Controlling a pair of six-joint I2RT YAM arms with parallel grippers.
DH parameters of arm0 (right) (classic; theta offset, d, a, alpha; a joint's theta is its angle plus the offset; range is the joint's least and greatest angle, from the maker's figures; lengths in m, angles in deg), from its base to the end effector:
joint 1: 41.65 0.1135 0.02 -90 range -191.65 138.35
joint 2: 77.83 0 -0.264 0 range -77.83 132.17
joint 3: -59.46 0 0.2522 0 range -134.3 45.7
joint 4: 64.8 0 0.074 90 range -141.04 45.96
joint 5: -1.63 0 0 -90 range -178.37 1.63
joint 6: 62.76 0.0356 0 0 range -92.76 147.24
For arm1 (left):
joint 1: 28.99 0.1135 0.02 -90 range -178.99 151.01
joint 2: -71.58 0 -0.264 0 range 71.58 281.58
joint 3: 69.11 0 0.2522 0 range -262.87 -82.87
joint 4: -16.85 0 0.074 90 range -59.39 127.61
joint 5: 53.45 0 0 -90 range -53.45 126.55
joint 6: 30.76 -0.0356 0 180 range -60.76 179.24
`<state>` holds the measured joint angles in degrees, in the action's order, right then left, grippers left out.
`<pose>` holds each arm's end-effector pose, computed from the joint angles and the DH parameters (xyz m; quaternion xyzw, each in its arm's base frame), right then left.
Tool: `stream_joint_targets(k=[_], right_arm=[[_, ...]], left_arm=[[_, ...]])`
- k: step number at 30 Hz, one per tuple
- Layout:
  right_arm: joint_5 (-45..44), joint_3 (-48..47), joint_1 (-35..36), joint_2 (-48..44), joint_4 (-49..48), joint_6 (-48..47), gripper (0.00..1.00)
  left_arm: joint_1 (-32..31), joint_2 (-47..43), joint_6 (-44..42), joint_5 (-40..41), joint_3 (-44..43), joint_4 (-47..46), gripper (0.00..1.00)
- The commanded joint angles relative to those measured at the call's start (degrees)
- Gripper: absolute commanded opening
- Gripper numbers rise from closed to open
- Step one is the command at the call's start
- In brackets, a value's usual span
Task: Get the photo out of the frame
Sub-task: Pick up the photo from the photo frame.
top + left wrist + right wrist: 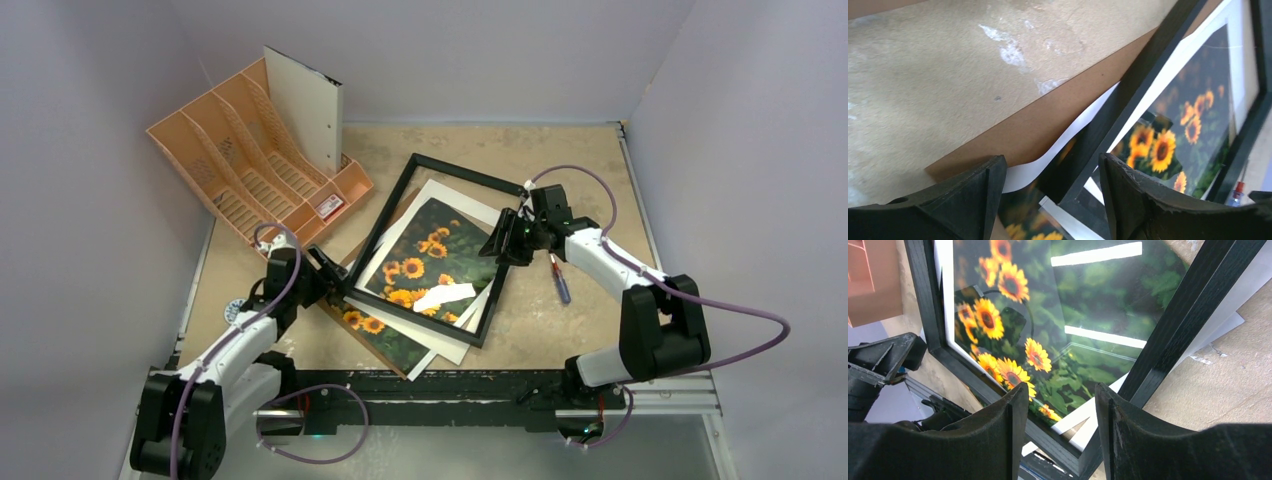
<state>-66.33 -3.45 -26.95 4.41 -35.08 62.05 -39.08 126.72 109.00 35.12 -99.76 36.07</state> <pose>0.2795 0.0871 0.2108 0.0947 0.9171 0.3064 0.2368 0.1749 -0.0320 0.1499 -0.3074 0.8666 -0.2060 0.3349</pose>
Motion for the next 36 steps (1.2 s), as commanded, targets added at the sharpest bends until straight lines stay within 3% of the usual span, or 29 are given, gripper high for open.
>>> stream_joint_targets(k=[1,4,10,17,30,36], right_arm=[[0.7,0.7,0.3,0.8,-0.8,0.3,0.54],[0.6,0.9,0.3,1.0,-1.1,0.3,0.53],[1.0,1.3,0.3,1.0,-1.5,0.5,0.52],[1.7,1.4,0.4,1.5,-2.2,0.8,0.52],[2.3,2.2,0.7,1.8,-2.7,0.9,0.52],[2.6,2.3,0.7,1.8,-2.9,1.1,0.53]], left_arm=[[0.0,1.7,4.7,-7.3,6.7,-2.2,0.71],[0.0,0.8,5.3,-8.3,7.9,-3.0,0.71],[0.0,-2.0,5.4,-11.8,8.4,-1.3,0.61],[0.0,-8.0,4.2,-7.5,7.1,8.5,0.49],[0.0,-5.6,1.6,-4.2,3.2,9.8,0.19],[0.0,-5.6,-0.2,-1.1,1.4,13.4,0.16]])
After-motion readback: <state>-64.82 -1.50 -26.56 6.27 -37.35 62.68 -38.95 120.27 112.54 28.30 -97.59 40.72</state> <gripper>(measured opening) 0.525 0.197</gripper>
